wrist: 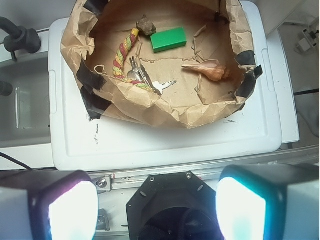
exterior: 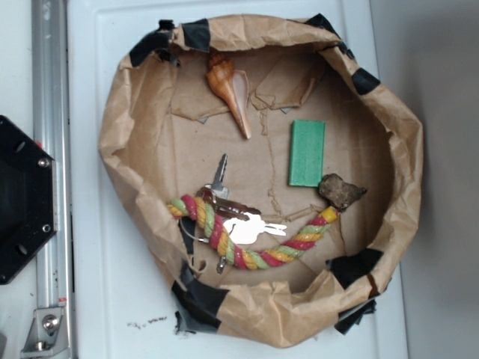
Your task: Grab the shell.
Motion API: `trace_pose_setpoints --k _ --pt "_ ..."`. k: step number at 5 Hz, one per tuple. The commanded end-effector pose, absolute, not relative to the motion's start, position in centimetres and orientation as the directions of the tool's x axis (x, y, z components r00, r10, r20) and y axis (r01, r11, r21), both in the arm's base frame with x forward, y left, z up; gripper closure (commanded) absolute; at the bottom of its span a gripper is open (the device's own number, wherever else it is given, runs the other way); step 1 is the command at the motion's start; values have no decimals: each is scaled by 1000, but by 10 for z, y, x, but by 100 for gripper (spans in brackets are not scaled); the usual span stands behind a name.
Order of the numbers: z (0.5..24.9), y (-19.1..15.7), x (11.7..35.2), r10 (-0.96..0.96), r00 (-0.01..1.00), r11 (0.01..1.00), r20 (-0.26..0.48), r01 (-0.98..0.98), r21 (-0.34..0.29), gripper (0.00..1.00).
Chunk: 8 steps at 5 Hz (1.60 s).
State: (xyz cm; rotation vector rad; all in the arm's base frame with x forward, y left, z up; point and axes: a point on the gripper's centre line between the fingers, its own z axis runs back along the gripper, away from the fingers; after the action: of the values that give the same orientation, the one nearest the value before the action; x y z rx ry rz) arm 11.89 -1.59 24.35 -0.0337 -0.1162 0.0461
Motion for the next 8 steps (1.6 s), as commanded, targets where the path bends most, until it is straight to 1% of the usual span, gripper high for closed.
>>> trace_pose_setpoints --k 1,2,3,4,5,6,7,8 --pt "243 -16 119 48 992 998 115 -44 -36 0" --pt "199 15 158 -88 989 994 118 80 74 0" --pt "175 35 196 -217 970 973 111 206 103 0" --pt "146 51 220 -430 892 902 137 428 45 0" --pt "117 56 231 -633 761 769 143 639 4 0" --pt "89 62 245 -732 669 673 129 739 -17 0" --pt "64 58 248 -769 632 638 91 769 44 0" --pt "50 60 245 -791 610 612 43 789 54 0"
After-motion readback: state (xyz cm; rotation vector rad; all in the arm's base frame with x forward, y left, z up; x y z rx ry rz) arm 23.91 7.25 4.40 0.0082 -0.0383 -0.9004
